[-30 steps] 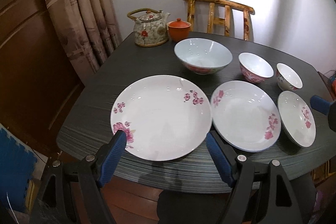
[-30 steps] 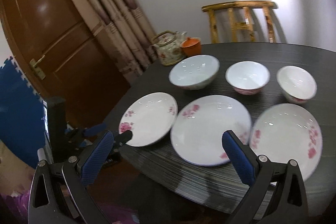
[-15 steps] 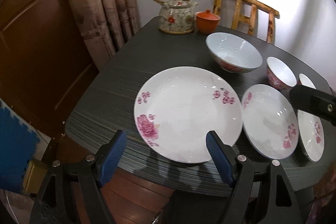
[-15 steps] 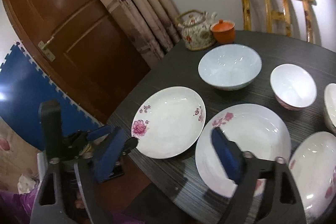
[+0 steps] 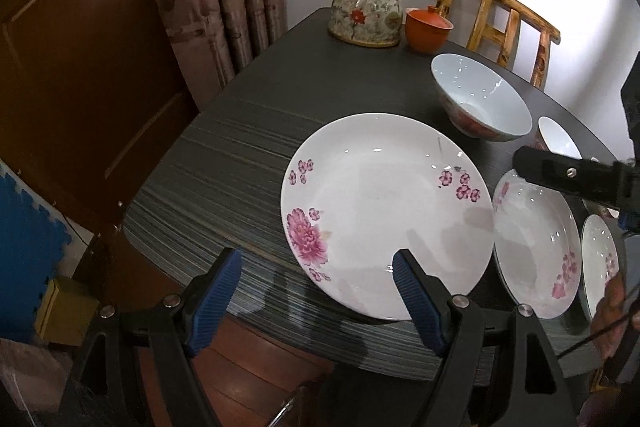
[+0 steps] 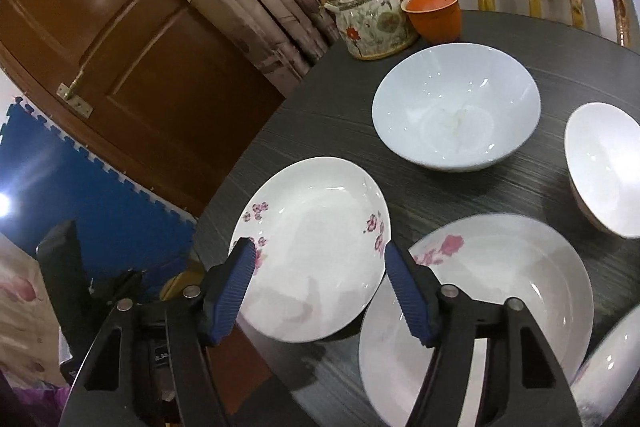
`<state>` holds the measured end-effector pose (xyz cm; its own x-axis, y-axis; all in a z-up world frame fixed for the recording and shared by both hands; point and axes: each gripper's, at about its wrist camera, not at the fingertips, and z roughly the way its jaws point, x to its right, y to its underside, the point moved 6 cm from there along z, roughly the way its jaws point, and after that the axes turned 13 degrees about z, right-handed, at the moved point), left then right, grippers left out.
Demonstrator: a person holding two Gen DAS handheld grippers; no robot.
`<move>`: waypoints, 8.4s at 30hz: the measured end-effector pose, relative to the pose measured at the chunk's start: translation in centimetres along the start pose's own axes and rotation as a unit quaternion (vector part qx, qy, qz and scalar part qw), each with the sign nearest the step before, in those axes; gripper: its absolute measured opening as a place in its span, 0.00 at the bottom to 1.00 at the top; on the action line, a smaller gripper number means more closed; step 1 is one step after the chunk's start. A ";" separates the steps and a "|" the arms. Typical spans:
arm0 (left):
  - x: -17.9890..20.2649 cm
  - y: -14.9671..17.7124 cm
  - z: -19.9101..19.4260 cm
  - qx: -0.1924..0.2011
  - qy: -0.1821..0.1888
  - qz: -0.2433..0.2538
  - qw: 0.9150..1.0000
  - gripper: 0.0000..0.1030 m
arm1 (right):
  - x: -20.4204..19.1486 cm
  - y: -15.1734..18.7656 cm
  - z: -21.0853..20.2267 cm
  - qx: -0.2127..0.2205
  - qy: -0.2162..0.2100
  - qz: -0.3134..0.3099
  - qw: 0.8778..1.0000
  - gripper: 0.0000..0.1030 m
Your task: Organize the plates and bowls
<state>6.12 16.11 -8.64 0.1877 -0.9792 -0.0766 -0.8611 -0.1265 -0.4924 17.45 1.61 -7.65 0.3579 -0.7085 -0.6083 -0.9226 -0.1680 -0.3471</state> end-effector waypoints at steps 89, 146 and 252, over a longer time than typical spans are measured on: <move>15.7 -8.5 8.0 -0.031 0.196 0.300 0.933 0.33 | 15.1 10.3 -6.5 0.033 -0.086 0.356 0.930 0.44; 2.1 -4.3 0.2 0.022 0.155 0.099 0.983 0.10 | 8.0 7.3 -3.6 -0.007 -0.048 0.224 0.973 0.16; 27.8 -2.1 4.0 -0.088 0.363 0.120 0.920 0.38 | 29.3 11.3 -21.0 0.115 0.040 0.317 0.940 0.26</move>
<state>14.97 -10.19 -13.18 -0.3272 -0.8216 0.4668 -0.9121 0.1456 -0.3831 14.44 -35.42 -14.42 -0.2753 -0.6672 -0.6921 -0.8878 0.4526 -0.0831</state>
